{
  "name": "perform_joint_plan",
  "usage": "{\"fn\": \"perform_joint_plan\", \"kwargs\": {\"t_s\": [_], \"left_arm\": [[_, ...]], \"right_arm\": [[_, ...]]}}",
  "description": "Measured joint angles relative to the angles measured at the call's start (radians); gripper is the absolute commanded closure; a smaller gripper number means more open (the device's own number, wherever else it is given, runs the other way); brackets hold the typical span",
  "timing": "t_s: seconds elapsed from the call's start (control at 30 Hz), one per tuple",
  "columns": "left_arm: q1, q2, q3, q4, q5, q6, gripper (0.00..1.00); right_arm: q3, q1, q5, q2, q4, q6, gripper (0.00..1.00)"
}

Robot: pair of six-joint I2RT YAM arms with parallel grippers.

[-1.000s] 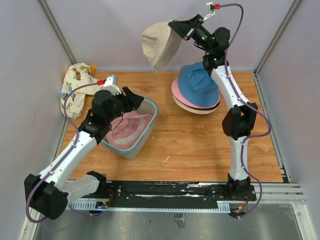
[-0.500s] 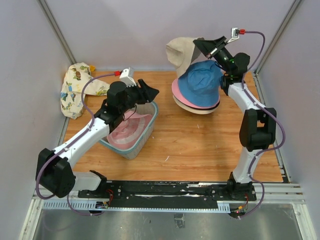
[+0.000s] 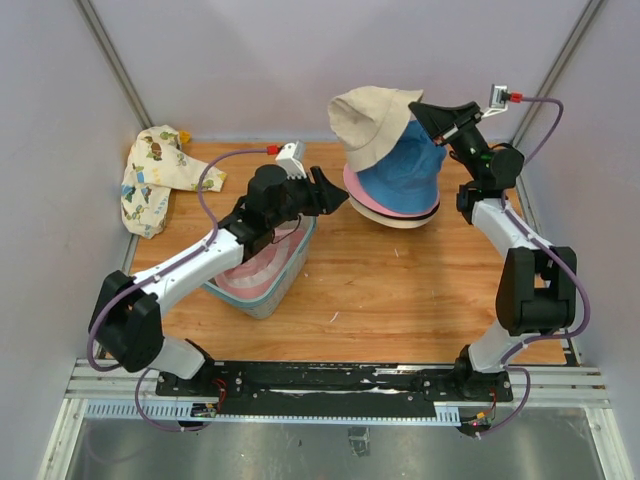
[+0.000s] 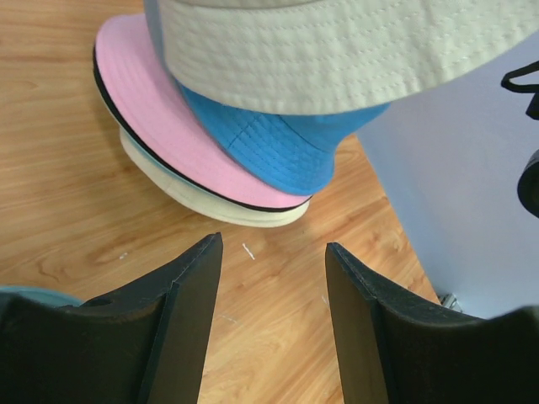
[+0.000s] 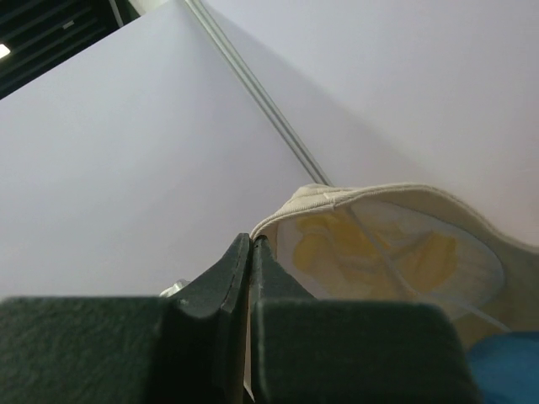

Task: Stack the hats
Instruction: Stack the hat on the hat.

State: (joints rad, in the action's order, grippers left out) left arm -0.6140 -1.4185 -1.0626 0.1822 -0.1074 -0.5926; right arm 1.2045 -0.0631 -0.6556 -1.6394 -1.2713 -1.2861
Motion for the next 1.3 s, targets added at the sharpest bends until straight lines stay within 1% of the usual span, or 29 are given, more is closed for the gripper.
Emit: {"fn": "perform_joint_plan", "kwargs": {"t_s": [0.1,0.27,0.43,0.83,1.07,1.3], "left_arm": [[-0.019,-0.036,-0.012,0.006,0.0,-0.008,0.43],[-0.036,-0.095,-0.035,0.017,0.001,-0.022,0.43],[-0.045,-0.131,-0.053,0.028,0.004,-0.038,0.43],[-0.045,-0.142,-0.054,0.058,0.053,-0.062,0.43],[-0.045,-0.146,-0.054,0.079,0.084,-0.067,0.43],[-0.045,-0.157,-0.054,0.088,0.115,-0.07,0.43]], "right_arm": [[-0.077,0.035,0.003,-0.001,-0.053,-0.026,0.99],[-0.156,0.077,0.002,-0.001,-0.142,-0.072,1.0],[-0.237,0.111,0.001,0.015,-0.196,-0.079,0.99],[-0.394,0.189,-0.001,0.105,-0.226,-0.068,1.0],[-0.459,0.196,0.002,0.108,-0.229,-0.048,0.99],[-0.512,0.238,0.023,0.108,-0.236,-0.03,0.99]]}}
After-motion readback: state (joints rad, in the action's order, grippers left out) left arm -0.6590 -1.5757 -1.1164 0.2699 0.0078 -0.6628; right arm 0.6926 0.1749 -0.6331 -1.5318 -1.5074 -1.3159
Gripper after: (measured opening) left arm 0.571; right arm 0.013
